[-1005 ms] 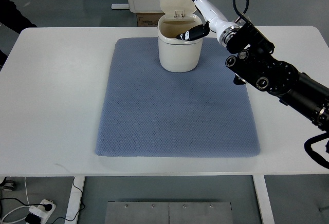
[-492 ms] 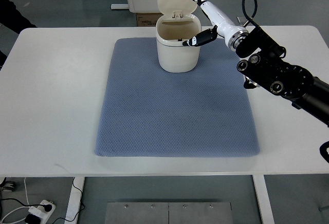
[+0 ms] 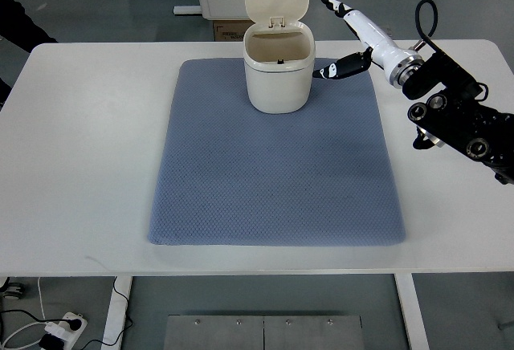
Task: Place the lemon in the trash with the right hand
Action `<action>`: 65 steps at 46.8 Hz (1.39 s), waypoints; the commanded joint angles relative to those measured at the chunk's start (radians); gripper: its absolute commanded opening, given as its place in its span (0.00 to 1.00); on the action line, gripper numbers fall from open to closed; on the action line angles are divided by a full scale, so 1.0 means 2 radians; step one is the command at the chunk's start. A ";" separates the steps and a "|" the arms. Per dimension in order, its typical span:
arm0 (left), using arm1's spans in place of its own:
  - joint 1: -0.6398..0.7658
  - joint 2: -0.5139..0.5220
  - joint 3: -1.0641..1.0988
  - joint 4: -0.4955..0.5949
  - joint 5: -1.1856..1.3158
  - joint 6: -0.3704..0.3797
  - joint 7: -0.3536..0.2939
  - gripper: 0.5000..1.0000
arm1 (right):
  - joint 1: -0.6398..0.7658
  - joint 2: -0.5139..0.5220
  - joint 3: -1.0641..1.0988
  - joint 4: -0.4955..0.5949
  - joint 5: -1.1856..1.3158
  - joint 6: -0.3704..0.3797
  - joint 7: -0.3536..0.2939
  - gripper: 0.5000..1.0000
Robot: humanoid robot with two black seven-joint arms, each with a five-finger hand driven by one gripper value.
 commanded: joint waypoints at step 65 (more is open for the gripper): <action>0.000 0.000 0.000 0.000 0.000 0.000 0.000 1.00 | -0.186 0.053 0.404 0.012 0.173 0.099 -0.070 1.00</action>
